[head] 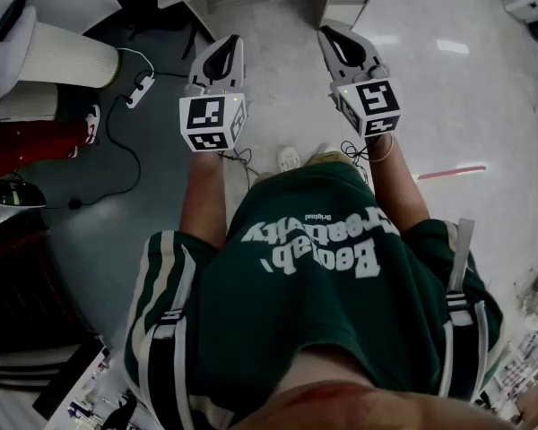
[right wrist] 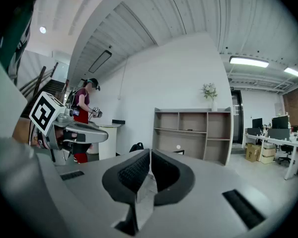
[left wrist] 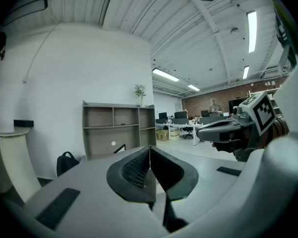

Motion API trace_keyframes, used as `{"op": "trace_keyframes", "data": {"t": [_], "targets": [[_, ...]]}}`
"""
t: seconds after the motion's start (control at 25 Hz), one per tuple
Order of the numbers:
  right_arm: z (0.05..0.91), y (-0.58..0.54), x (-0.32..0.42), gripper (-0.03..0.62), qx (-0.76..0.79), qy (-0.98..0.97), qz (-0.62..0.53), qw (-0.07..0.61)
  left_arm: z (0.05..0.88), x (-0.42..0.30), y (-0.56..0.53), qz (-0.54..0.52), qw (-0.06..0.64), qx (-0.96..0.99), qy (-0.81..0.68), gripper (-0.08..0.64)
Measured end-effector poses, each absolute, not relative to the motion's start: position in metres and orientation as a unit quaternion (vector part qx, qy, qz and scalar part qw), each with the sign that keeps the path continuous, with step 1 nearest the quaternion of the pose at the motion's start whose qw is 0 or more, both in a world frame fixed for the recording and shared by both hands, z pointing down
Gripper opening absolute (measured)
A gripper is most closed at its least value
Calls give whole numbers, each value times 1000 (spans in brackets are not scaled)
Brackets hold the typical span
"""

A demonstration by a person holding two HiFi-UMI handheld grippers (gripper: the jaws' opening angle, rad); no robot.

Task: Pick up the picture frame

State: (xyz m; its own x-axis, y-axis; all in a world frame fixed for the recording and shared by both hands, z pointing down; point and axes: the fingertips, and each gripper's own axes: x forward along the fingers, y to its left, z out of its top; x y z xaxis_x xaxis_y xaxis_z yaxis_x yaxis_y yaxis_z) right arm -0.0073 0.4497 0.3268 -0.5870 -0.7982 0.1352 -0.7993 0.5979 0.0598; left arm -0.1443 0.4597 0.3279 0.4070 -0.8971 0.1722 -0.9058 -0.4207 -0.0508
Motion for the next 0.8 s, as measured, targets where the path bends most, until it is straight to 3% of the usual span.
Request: {"op": "trace_keyframes", "data": {"t": [0.8], "targets": [[320, 465, -9, 40, 453, -889, 6, 62, 314, -147, 473, 79, 11, 845, -529, 20]]}}
